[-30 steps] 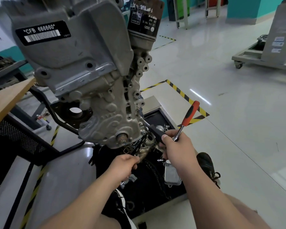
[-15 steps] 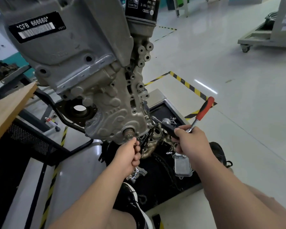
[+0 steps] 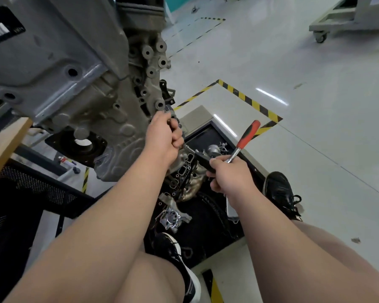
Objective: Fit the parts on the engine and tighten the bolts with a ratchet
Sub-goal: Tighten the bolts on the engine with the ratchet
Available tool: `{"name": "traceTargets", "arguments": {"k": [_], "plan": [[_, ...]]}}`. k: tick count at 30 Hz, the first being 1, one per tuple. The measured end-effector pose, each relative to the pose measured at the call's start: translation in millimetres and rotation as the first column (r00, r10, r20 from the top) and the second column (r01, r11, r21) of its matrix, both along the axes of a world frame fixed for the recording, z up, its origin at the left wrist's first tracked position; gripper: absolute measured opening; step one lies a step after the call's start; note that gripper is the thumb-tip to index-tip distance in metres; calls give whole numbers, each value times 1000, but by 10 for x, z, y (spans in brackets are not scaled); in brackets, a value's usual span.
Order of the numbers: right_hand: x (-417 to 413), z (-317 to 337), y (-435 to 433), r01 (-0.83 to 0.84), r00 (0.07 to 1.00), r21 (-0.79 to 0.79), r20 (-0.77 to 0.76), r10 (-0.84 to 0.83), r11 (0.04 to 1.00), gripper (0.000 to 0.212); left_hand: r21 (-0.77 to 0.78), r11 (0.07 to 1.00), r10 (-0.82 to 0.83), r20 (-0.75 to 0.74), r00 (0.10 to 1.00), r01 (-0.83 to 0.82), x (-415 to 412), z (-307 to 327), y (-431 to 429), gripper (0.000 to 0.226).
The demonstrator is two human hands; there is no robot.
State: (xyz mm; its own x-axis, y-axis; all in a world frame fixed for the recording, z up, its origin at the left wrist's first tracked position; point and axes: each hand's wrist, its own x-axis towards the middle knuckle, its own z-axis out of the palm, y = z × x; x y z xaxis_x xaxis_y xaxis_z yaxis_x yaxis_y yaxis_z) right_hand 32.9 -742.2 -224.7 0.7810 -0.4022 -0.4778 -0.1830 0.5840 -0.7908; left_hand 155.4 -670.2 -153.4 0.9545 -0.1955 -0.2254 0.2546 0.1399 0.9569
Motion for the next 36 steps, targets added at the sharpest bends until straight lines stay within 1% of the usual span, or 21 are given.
{"name": "traceTargets", "arguments": {"k": [2,4,6,8,14,17,18,20,22,23,25,27,30,32,34,36], "plan": [[-36,16,-41,-7,1000,-25,-1,7,1000,11,-182,983,2,-111,994,-23,-29,77,-45,34],[-72,38,-70,-38,999,-51,-10,37,998,6,-351,934,3,-181,983,-67,-51,122,-53,36],[-93,63,-73,-59,998,-52,-8,59,997,3,-461,882,-12,-224,974,-95,-67,147,-46,37],[-112,81,-55,-72,997,-44,2,72,996,4,-513,853,-37,-240,970,-95,-87,171,-49,38],[-123,92,19,-91,996,-57,3,91,994,1,-575,812,-72,-264,962,-97,-115,225,-30,40],[-96,62,54,-87,996,-73,-6,86,994,9,-558,827,-85,-260,962,-77,-112,225,-66,41],[-95,54,67,-92,996,-90,-11,91,992,9,-544,837,-92,-255,962,-64,-117,209,-76,41],[-99,28,85,-102,995,-123,-14,101,987,1,-511,859,-98,-236,967,-38,-117,154,-68,41],[-109,-9,86,-92,996,-163,-17,91,982,10,-466,885,-110,-215,970,-3,-105,100,-15,39],[-116,-24,78,-87,996,-189,-26,83,978,11,-439,899,-114,-213,970,9,-91,78,22,38],[-136,-27,47,-81,996,-254,-48,71,964,4,-366,931,-81,-212,974,-2,-46,39,107,32],[-182,-1,-6,-73,997,-306,-45,62,949,4,-294,954,-15,-218,976,-51,0,-12,187,27],[-284,80,-94,-60,997,-323,17,70,944,5,-206,964,105,-277,955,-166,63,-125,319,30],[-356,139,-129,-76,992,-336,71,105,939,5,-123,971,155,-325,933,-204,81,-201,411,29],[-414,177,-130,-113,982,-369,102,161,923,5,-85,975,159,-386,909,-207,66,-267,482,29],[-466,200,-113,-148,973,-400,104,206,905,5,-62,982,137,-413,900,-178,27,-324,525,31]]}}
